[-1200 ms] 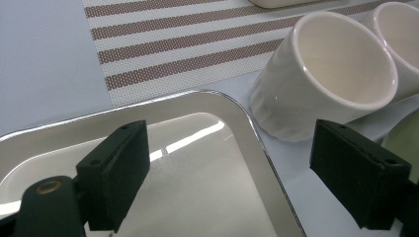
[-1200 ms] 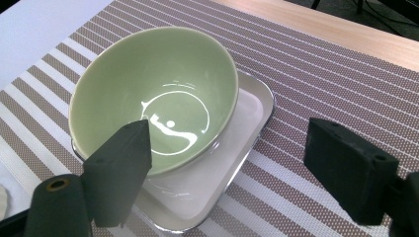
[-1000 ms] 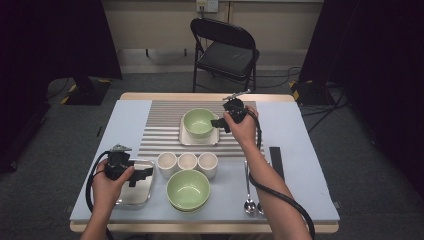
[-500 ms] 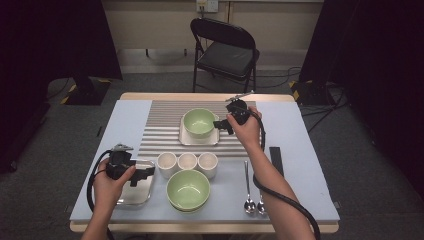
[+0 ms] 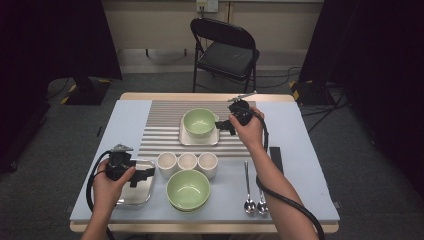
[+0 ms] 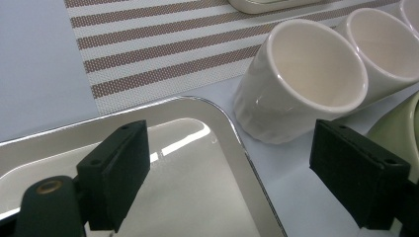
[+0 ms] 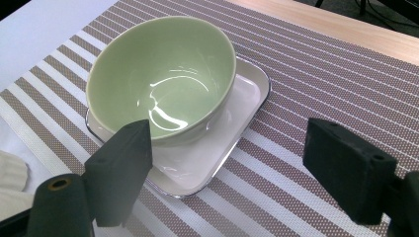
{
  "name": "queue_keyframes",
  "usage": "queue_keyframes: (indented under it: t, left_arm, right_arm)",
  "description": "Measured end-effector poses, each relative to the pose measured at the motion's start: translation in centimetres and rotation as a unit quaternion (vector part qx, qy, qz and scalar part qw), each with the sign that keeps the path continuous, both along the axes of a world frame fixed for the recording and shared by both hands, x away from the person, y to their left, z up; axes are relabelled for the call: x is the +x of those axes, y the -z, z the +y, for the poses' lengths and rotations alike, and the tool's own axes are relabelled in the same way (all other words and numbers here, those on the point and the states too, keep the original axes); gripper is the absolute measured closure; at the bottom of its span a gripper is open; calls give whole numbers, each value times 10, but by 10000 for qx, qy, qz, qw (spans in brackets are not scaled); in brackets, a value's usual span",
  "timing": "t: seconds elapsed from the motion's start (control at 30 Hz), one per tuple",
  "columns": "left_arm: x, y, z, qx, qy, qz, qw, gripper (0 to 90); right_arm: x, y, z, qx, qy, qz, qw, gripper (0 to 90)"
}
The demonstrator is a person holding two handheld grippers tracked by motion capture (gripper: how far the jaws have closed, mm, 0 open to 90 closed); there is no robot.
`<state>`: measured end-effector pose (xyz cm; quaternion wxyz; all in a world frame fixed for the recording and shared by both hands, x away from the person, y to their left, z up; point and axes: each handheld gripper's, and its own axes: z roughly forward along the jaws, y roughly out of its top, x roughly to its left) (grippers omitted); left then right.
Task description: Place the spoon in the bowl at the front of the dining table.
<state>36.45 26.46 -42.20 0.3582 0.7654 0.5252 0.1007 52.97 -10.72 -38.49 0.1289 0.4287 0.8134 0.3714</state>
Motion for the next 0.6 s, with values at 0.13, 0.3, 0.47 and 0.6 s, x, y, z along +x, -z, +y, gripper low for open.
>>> queue_keyframes:
  t: [0.13, 0.3, 0.47, 0.6]
  left_arm:
    - [-1, 0, 0, 22, 7, 8, 10000, 153]
    - [-1, -1, 0, -2, -1, -2, 10000, 154]
    - [-2, -2, -2, -20, -6, 25, 10000, 154]
    - [-2, -3, -2, -32, 20, 17, 10000, 154]
  right_arm:
    - [-1, 0, 0, -17, -13, 3, 10000, 185]
    - [-4, 1, -1, -24, -44, 28, 10000, 185]
    - [-7, 3, -2, -51, -60, 35, 10000, 185]
    - [-9, 2, -3, -45, -97, 26, 9999, 185]
